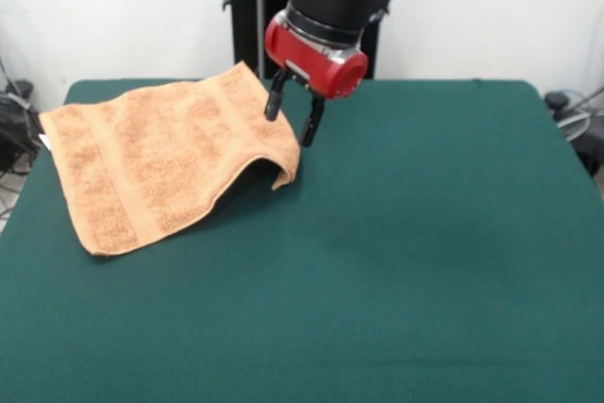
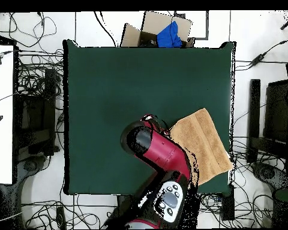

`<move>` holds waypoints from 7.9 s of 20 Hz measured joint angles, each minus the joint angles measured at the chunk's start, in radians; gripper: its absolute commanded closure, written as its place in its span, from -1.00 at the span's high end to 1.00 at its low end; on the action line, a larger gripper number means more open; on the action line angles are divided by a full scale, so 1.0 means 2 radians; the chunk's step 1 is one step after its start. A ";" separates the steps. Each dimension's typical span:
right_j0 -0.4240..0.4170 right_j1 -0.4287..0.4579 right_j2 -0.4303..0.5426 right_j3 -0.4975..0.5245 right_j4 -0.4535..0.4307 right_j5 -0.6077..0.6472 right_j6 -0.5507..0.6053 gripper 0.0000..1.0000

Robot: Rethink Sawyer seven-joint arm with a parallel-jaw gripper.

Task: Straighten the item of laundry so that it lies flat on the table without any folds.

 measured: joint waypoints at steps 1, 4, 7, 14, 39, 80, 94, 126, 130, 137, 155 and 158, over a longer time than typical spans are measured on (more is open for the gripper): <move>0.003 0.004 -0.003 -0.002 0.004 0.001 0.001 1.00; 0.019 0.023 -0.018 -0.010 0.023 0.007 0.011 1.00; 0.036 0.047 -0.036 -0.017 0.043 0.015 0.028 1.00; 0.046 0.076 -0.066 -0.023 0.064 0.039 0.057 1.00; 0.067 0.141 -0.160 -0.137 0.076 0.203 0.165 1.00; 0.080 0.214 -0.183 -0.217 0.079 0.304 0.202 -1.00; 0.090 0.250 -0.217 -0.224 0.088 0.257 0.214 -1.00; 0.090 0.280 -0.216 -0.225 0.132 0.187 0.255 -1.00; 0.090 0.280 -0.212 -0.225 0.133 0.187 0.255 -1.00; 0.086 0.278 -0.192 -0.225 0.133 0.187 0.255 -1.00; 0.068 0.265 -0.127 -0.184 0.133 0.187 0.255 -1.00; 0.068 0.265 -0.126 -0.181 0.133 0.187 0.255 -1.00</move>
